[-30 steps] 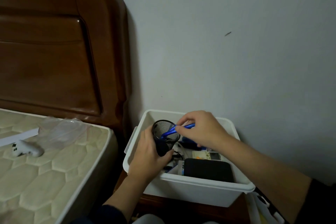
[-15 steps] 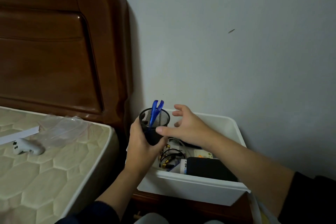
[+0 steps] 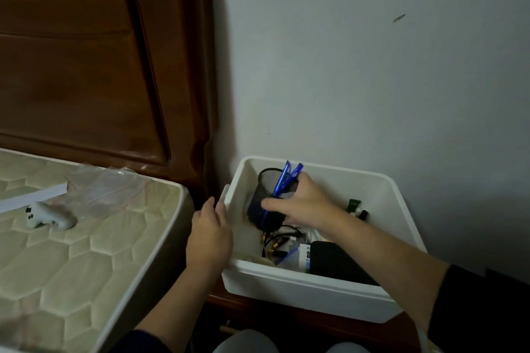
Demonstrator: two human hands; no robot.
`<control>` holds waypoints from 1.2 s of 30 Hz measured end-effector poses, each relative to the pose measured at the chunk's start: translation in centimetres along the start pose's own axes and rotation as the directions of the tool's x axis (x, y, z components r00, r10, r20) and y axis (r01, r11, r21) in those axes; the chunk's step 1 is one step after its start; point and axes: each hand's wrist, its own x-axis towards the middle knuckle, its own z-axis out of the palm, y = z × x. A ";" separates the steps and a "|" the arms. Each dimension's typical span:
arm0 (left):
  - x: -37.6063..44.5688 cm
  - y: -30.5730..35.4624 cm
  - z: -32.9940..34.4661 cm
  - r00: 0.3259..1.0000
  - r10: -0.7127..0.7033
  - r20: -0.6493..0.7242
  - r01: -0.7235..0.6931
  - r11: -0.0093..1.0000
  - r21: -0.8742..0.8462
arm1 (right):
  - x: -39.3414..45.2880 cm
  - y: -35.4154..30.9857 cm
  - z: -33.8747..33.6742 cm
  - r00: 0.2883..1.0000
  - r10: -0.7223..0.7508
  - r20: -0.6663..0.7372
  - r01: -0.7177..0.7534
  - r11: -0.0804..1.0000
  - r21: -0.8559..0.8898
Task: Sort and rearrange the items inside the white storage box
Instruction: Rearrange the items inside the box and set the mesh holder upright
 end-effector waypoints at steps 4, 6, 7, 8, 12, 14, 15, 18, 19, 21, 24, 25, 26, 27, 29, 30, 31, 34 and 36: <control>0.2 0.2 0.1 1.000 0.025 0.007 -0.025 1.000 -0.001 | 1.7 2.5 3.4 0.995 0.074 0.068 -0.065 0.990 -0.126; 0.1 0.3 -0.1 1.000 0.011 0.006 -0.011 0.999 0.043 | 2.6 3.4 4.6 0.988 0.127 0.091 -0.111 0.981 -0.157; 0.1 0.3 -0.1 1.000 0.003 0.000 -0.003 0.998 0.068 | 3.1 3.8 5.0 0.983 0.151 0.103 -0.133 0.978 -0.164; 0.1 0.4 0.0 1.000 0.002 -0.009 -0.002 0.996 0.090 | 3.4 4.2 5.3 0.979 0.169 0.117 -0.149 0.975 -0.166; 0.1 0.4 0.2 0.999 0.003 -0.033 0.002 0.990 0.142 | 4.1 5.1 5.2 0.959 0.207 0.194 -0.165 0.964 -0.210; 0.0 0.6 0.3 0.999 0.000 -0.040 0.006 0.989 0.151 | 4.0 5.4 5.0 0.953 0.214 0.214 -0.163 0.959 -0.231; 0.0 0.7 0.2 0.999 -0.003 -0.044 0.010 0.988 0.152 | 4.0 5.6 4.9 0.954 0.210 0.215 -0.157 0.958 -0.239; -0.2 0.8 0.1 0.998 -0.004 -0.055 0.013 0.988 0.156 | 3.8 5.8 4.6 0.949 0.211 0.233 -0.164 0.965 -0.203; -0.2 0.9 0.1 0.999 -0.006 -0.054 0.015 0.987 0.158 | 3.8 5.8 4.5 0.945 0.219 0.242 -0.189 0.972 -0.143; -0.2 0.9 0.1 0.999 -0.007 -0.052 0.015 0.987 0.159 | 3.7 5.8 4.0 0.928 0.245 0.279 -0.260 0.965 0.017; -0.3 1.0 0.1 0.998 -0.005 -0.062 0.015 0.987 0.163 | 3.5 5.7 3.1 0.893 0.253 0.374 -0.344 0.917 0.203; -0.3 0.9 0.1 0.998 -0.002 -0.065 0.012 0.986 0.164 | 3.5 5.6 2.9 0.884 0.243 0.400 -0.354 0.906 0.232; -0.3 0.9 0.2 0.998 0.003 -0.065 0.008 0.986 0.165 | 3.5 5.7 2.7 0.877 0.234 0.419 -0.355 0.904 0.238; -0.3 0.9 0.2 0.998 0.008 -0.066 0.003 0.986 0.166 | 3.5 5.7 2.7 0.869 0.236 0.435 -0.357 0.908 0.220; -0.3 1.0 0.1 0.997 0.017 -0.070 -0.005 0.986 0.167 | 3.6 5.7 3.1 0.840 0.274 0.468 -0.351 0.932 0.085; -0.4 1.0 0.1 0.997 0.017 -0.074 -0.004 0.986 0.167 | 3.6 5.7 3.5 0.831 0.290 0.474 -0.310 0.950 -0.038; -0.4 1.1 0.1 0.997 0.018 -0.078 -0.004 0.985 0.170 | 3.6 5.5 3.9 0.839 0.288 0.461 -0.223 0.956 -0.193; -0.5 1.1 0.0 0.996 0.045 -0.082 -0.028 0.979 0.203 | 3.8 5.1 5.2 0.893 0.167 0.419 0.088 0.846 -0.525; -0.4 1.2 -0.1 0.996 0.049 -0.077 -0.031 0.976 0.213 | 3.8 5.1 6.0 0.907 0.117 0.405 0.123 0.845 -0.520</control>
